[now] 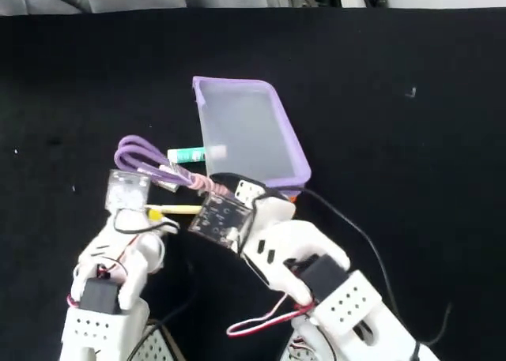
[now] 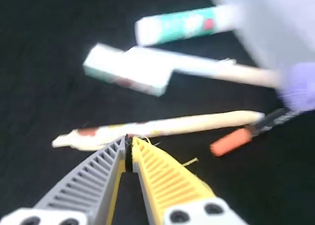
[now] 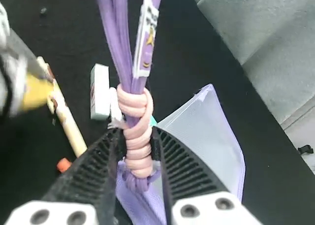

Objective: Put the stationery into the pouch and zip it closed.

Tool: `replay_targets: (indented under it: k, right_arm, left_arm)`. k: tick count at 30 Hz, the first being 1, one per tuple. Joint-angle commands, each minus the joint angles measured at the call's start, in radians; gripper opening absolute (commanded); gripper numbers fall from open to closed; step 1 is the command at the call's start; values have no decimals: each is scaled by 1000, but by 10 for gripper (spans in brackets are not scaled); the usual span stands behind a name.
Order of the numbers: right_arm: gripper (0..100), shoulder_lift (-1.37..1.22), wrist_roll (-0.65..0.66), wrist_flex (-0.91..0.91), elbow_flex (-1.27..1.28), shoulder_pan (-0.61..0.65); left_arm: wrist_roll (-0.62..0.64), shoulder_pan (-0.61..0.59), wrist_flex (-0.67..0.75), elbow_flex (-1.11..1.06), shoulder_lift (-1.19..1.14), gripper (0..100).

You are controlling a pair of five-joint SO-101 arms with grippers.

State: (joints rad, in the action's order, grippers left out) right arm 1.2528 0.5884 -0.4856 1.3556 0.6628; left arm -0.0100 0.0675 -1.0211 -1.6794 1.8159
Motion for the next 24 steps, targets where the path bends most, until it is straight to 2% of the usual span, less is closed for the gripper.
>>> replay_targets:
  k: [1, 6, 11, 18, 24]
  right_arm:
    - [11, 116, -94, 117, 61, 5]
    - [11, 216, -94, 127, 111, 5]
    - [11, 280, -94, 92, 130, 5]
    - [11, 335, -94, 58, 131, 5]
    - [11, 334, -94, 58, 131, 5]
  left_arm:
    - [-11, 131, 0, -21, 5, 30]
    - [-14, 243, 124, -18, 6, 30]
    - [-14, 257, 311, -21, 6, 30]
    - [-18, 268, 252, -18, 6, 30]
    - [-249, 320, 172, -4, 6, 30]
